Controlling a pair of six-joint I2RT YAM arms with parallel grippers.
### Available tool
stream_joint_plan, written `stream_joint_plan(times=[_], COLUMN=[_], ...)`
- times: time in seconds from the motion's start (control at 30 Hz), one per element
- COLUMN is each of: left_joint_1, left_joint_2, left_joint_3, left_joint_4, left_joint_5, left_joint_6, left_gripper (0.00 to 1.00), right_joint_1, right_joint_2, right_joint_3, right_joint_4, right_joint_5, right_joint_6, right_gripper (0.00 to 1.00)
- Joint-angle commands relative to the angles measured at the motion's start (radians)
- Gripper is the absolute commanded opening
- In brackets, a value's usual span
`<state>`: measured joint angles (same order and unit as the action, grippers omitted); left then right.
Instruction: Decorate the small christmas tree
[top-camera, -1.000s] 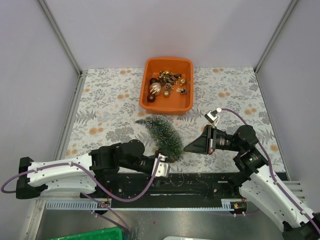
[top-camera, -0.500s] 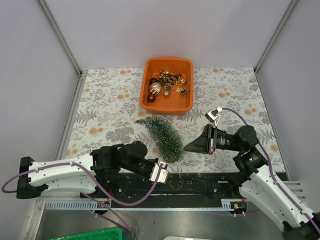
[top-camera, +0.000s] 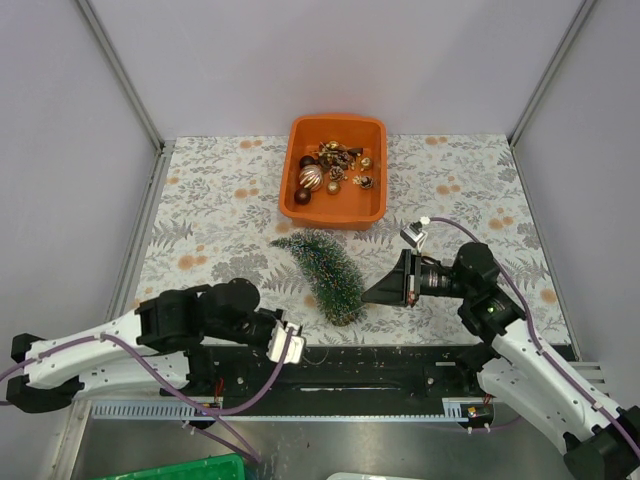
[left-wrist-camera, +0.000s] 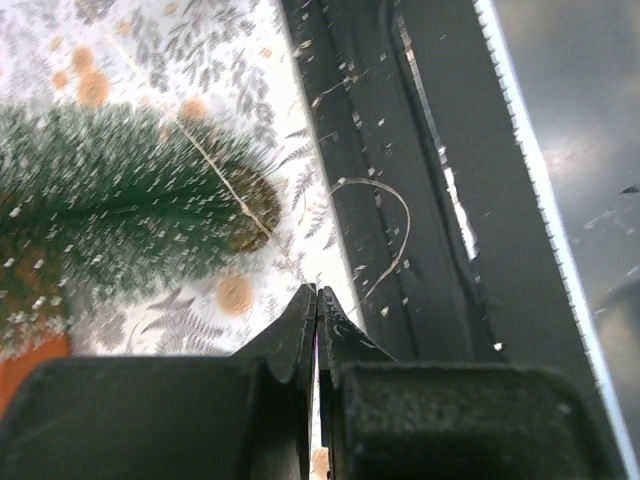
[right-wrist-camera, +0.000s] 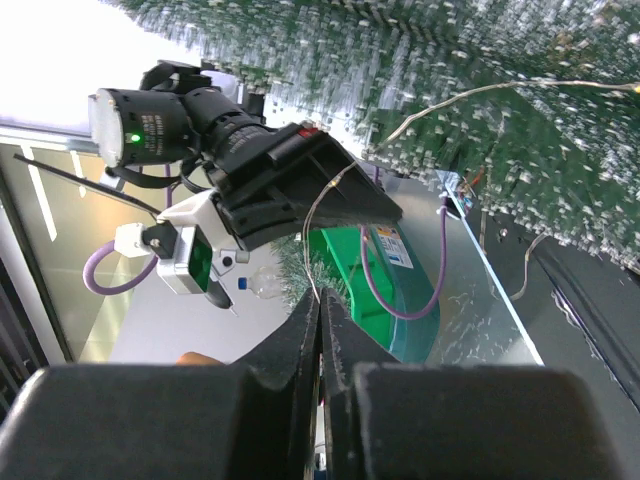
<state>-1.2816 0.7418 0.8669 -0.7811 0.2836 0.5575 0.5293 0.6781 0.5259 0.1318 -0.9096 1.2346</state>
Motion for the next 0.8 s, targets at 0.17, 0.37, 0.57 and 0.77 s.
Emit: stream_joint_plan(times=[0.17,0.37,0.57,0.77], left_joint_1=[0.074,0.117,0.117,0.117], left_joint_2=[-0.113,-0.18,-0.298,-0.38], left_joint_3=[0.024,0.012,-0.012,-0.04], left_joint_4=[-0.268,-0.352,-0.402,-0.426], left_joint_5=[-0.28,-0.4,-0.524,-0.644], left_joint_6=[0.136,0.125,0.159,0.17], left_gripper=[0.0,0.0,0.0,0.0], right_joint_1=[-0.005,-0.003,-0.003,-0.002], right_joint_2=[-0.049,-0.075,-0.103,-0.1], right_joint_3=[0.006,0.019,0.016,-0.015], right_joint_4=[-0.1,-0.162,-0.204,-0.175], right_joint_5=[0.001,-0.032,-0.051,-0.066], right_joint_6=[-0.072,-0.087,-0.099,-0.095], right_gripper=[0.03,0.03,0.05,0.11])
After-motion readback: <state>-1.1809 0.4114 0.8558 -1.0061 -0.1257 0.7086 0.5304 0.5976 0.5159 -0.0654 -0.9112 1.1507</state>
